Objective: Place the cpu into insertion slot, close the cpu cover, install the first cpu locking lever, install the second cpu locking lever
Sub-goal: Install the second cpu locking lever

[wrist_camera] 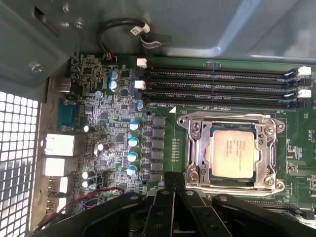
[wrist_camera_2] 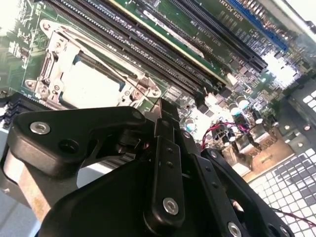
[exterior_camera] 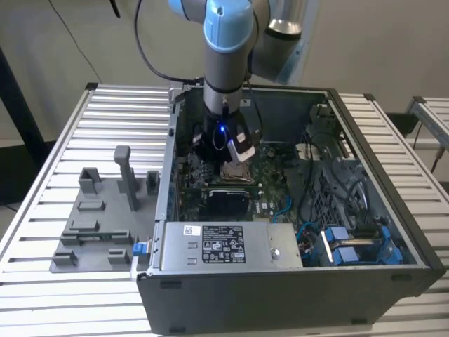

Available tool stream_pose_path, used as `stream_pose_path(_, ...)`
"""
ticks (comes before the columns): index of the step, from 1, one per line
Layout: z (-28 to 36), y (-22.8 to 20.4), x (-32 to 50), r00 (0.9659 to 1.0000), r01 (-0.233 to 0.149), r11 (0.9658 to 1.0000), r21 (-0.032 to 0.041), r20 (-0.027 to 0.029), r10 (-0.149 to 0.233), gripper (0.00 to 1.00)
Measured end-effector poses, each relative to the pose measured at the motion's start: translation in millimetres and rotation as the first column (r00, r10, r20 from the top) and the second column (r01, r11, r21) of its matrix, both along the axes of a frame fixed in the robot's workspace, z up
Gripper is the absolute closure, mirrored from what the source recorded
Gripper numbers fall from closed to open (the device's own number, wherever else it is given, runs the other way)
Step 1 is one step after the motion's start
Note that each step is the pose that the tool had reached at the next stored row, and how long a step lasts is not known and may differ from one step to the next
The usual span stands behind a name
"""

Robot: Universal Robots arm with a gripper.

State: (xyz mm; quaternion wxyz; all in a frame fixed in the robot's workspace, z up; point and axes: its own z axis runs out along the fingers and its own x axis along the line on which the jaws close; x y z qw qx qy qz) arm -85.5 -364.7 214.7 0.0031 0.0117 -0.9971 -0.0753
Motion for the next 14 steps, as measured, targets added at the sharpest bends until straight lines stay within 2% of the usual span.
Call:
stream_pose_path(2,-0.1,2.6,0.0,1.0,0.0,1.0,-0.0004,-0.0001,0.0,0.89)
stream_pose_path(6,0.2,2.8,-0.1,1.0,0.0,1.0,-0.0007,-0.0003,0.0,0.89)
stream_pose_path(7,2.4,2.7,-0.1,1.0,0.0,1.0,-0.0008,-0.0003,0.0,0.89)
stream_pose_path(14,33.5,2.7,-0.1,1.0,0.0,1.0,-0.0007,-0.0005,0.0,0.89)
